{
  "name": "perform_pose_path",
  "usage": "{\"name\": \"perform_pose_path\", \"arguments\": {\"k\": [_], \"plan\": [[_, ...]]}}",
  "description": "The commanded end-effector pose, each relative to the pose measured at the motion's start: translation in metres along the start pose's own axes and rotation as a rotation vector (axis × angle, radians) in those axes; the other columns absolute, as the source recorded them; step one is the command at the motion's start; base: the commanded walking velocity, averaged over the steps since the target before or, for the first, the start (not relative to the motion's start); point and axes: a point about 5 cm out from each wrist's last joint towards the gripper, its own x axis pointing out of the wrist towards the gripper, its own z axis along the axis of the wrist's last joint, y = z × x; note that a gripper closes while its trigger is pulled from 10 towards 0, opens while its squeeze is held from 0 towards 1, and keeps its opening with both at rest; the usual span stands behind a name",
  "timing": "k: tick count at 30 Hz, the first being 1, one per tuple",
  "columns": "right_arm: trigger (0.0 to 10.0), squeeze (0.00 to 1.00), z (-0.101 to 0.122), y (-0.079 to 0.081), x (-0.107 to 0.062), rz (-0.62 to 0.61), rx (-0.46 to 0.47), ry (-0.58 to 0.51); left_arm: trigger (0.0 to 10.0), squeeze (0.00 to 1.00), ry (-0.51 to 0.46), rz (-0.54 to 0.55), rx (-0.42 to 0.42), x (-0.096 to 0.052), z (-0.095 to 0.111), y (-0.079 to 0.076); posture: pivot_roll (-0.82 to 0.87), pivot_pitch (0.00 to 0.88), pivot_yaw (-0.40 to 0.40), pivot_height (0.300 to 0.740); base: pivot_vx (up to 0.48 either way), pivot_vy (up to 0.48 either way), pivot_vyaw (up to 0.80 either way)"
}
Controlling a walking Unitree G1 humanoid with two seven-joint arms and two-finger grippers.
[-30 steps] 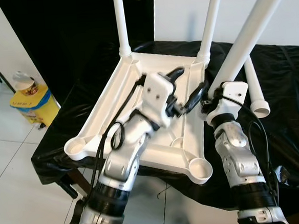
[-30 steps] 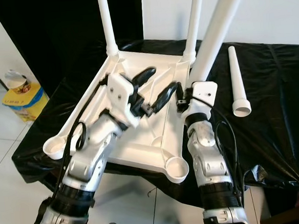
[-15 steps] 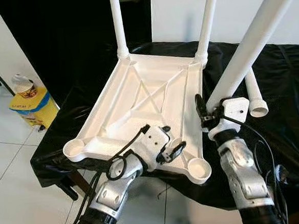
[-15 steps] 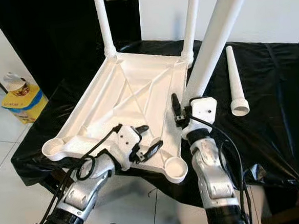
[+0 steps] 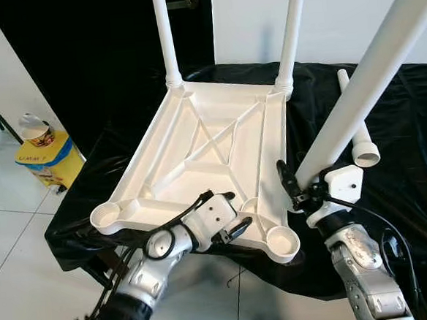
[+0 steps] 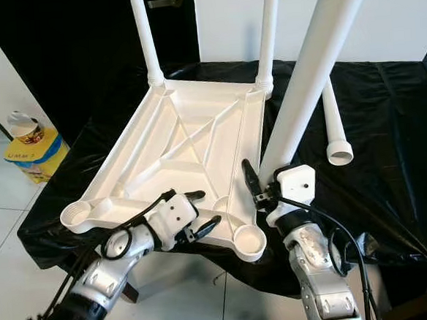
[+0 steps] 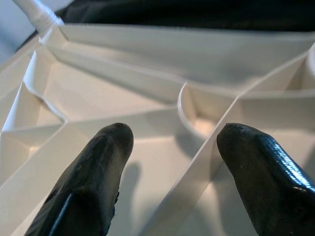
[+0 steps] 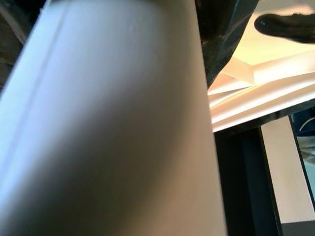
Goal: Building children table
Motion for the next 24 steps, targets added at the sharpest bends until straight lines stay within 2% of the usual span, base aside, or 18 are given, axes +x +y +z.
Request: {"name": "perform_pose_path", "arguments": {"k": [1, 2, 4, 5, 6, 7, 9, 10, 13, 14, 17, 19, 22, 24], "plan": [[10.0, 0.0, 0.005, -0.002, 0.0, 0.003, -0.014, -0.011, 10.0, 0.0, 0.056, 0.045, 0.017, 0.0, -0.01, 0.0, -0.03, 0.021, 0.009, 0.74, 0.0, 0.0, 0.0], [10.0, 0.0, 0.005, -0.002, 0.0, 0.003, -0.014, -0.011, 10.0, 0.0, 0.056, 0.045, 0.017, 0.0, -0.01, 0.0, -0.03, 0.021, 0.009, 0.74, 0.0, 0.0, 0.0], [10.0, 0.0, 0.006, 0.0, 0.001, 0.006, -0.012, -0.011, 10.0, 0.0, 0.091, 0.057, 0.082, 0.003, -0.011, 0.012, -0.03, 0.023, 0.011, 0.74, 0.0, 0.0, 0.0], [10.0, 0.0, 0.006, 0.0, 0.001, 0.008, -0.01, -0.011, 10.0, 0.0, 0.113, 0.083, 0.107, 0.005, -0.011, 0.022, -0.04, 0.025, 0.013, 0.74, 0.0, 0.0, 0.0], [10.0, 0.0, 0.006, 0.0, 0.001, 0.008, -0.01, -0.011, 10.0, 0.0, 0.113, 0.083, 0.107, 0.005, -0.011, 0.022, -0.04, 0.025, 0.013, 0.74, 0.0, 0.0, 0.0], [10.0, 0.0, 0.006, 0.001, 0.001, 0.013, -0.003, -0.009, 10.0, 0.0, 0.134, 0.115, 0.136, 0.009, -0.011, 0.033, -0.04, 0.027, 0.014, 0.74, 0.0, 0.0, 0.0], [10.0, 0.0, 0.006, 0.001, 0.001, 0.013, -0.003, -0.009, 10.0, 0.0, 0.134, 0.115, 0.136, 0.009, -0.011, 0.033, -0.04, 0.027, 0.014, 0.74, 0.0, 0.0, 0.0], [10.0, 0.0, 0.006, 0.006, 0.001, 0.048, 0.017, 0.0, 10.0, 0.0, 0.162, 0.181, 0.164, 0.017, -0.008, 0.051, -0.04, 0.03, 0.016, 0.74, 0.0, 0.0, 0.0], [10.0, 0.0, 0.004, 0.01, 0.001, 0.068, 0.017, 0.006, 10.0, 0.0, 0.175, 0.236, 0.143, 0.024, -0.006, 0.059, -0.04, 0.03, 0.015, 0.74, 0.0, 0.0, 0.0], [10.0, 0.0, 0.004, 0.01, 0.001, 0.072, 0.016, 0.011, 10.0, 0.0, 0.176, 0.247, 0.162, 0.027, -0.004, 0.062, -0.05, 0.031, 0.013, 0.74, 0.0, 0.0, 0.0], [10.0, 0.0, 0.004, 0.011, 0.001, 0.077, 0.016, 0.017, 10.0, 0.0, 0.169, 0.263, 0.173, 0.03, 0.0, 0.065, -0.05, 0.032, 0.013, 0.74, 0.0, 0.0, 0.0], [10.0, 0.0, 0.003, 0.01, 0.001, 0.085, 0.013, 0.023, 10.0, 0.0, 0.107, 0.26, 0.116, 0.032, 0.008, 0.065, -0.06, 0.034, 0.012, 0.74, 0.0, 0.0, 0.0], [10.0, 0.0, 0.003, 0.009, 0.001, 0.091, 0.002, 0.027, 10.0, 0.0, -0.063, 0.143, -0.004, 0.03, 0.023, 0.051, -0.06, 0.037, 0.011, 0.74, 0.0, 0.0, 0.0], [10.0, 0.0, 0.003, 0.009, 0.001, 0.092, 0.003, 0.028, 10.0, 0.0, -0.069, 0.137, -0.004, 0.031, 0.023, 0.051, -0.06, 0.037, 0.011, 0.74, 0.0, 0.0, 0.0]]}}
